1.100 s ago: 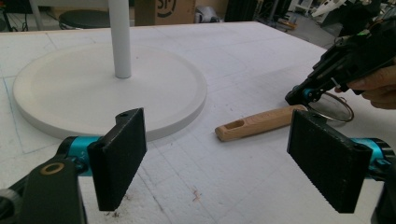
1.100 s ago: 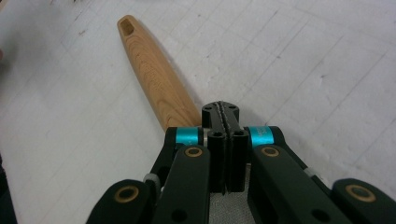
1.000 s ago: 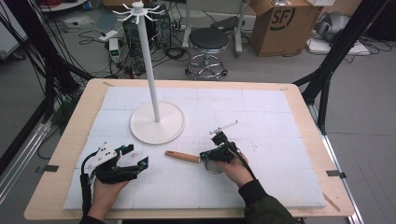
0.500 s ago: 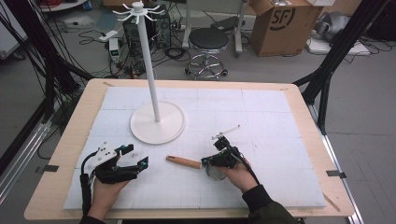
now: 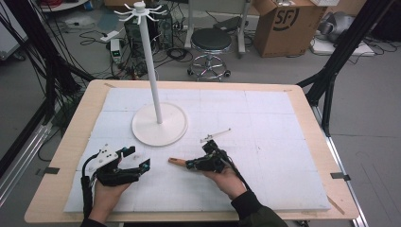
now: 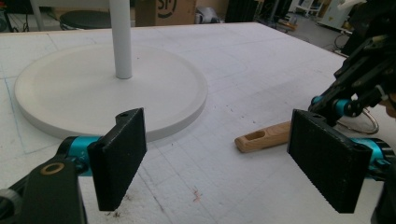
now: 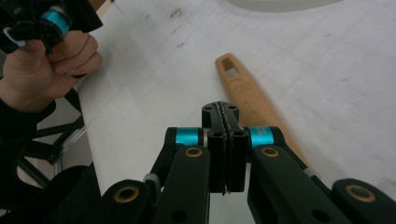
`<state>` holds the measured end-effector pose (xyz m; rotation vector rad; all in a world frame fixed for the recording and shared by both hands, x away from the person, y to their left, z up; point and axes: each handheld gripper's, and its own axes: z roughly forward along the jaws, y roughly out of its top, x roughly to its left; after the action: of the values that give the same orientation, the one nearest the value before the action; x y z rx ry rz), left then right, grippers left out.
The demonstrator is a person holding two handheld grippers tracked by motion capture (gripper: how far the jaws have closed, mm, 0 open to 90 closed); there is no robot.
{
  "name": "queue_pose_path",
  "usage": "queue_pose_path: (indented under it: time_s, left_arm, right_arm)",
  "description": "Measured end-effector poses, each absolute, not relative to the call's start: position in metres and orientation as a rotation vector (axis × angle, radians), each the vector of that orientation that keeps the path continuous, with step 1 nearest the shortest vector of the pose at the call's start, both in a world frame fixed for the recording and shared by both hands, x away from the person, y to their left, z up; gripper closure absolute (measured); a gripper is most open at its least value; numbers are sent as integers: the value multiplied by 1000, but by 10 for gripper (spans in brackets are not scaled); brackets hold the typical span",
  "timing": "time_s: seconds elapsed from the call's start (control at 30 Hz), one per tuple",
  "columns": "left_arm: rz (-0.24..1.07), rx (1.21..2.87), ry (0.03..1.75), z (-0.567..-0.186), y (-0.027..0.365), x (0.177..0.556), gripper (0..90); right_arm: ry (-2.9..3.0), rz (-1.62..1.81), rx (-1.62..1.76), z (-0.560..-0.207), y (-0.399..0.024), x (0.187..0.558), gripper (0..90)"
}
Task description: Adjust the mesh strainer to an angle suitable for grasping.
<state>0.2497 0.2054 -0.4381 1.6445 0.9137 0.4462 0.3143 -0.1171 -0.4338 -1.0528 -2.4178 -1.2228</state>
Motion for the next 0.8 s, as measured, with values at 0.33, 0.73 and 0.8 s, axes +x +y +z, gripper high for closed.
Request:
queue_pose_path:
  time_s: [0.33, 0.73, 0.8]
  left_arm:
    - [447, 1637, 918, -438, 207, 249, 204]
    - [449, 1638, 915, -438, 207, 249, 204]
    - [448, 1638, 914, -437, 207, 249, 204]
  right_arm:
    - [-2413, -1167, -1014, -454, -84, 307, 898]
    - [-2499, -1159, -1037, -455, -68, 311, 899]
    - [-2502, -1162, -1047, -455, -67, 312, 899]
